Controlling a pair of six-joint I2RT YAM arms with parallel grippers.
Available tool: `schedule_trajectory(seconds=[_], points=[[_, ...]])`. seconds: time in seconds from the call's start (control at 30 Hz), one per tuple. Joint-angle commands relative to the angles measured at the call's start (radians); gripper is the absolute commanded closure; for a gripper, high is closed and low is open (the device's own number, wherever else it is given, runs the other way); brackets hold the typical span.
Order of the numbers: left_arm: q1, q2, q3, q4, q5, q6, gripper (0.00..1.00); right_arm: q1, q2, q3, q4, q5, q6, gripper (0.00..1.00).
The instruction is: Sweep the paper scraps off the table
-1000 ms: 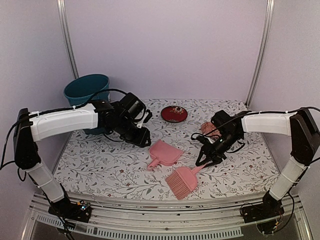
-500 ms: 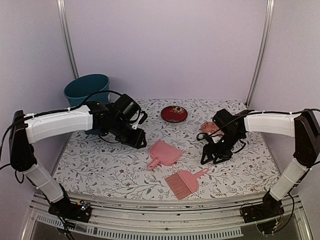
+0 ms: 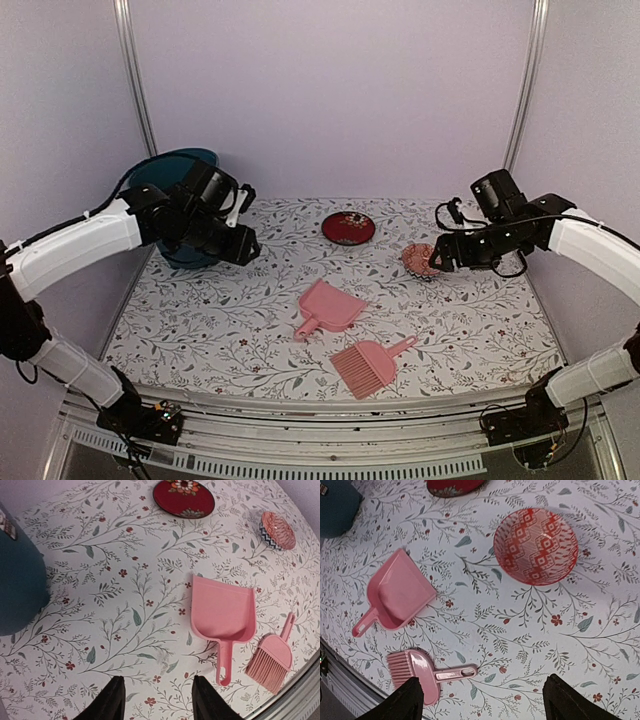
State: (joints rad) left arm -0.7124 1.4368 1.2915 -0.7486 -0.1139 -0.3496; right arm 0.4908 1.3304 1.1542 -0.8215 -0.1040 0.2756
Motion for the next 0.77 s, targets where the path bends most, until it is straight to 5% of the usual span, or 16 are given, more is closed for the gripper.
schedule_trajectory(seconds=[0.0,0.2,0.47,0.73], points=[[0.057,-0.074,0.047,-0.019,-0.115,0.073,0.51,-0.020,-0.118,0.031,0.083,0.207,0.024,0.09],[0.131,-0.114,0.108,-0.008,-0.197,0.116,0.48,-0.021,-0.181,0.078,0.119,0.389,0.075,0.06],[0.146,-0.157,0.127,0.068,-0.274,0.155,0.42,-0.021,-0.237,0.184,0.159,0.479,0.063,0.04],[0.153,-0.155,0.127,0.101,-0.281,0.148,0.39,-0.021,-0.355,0.099,0.279,0.457,0.047,0.08]])
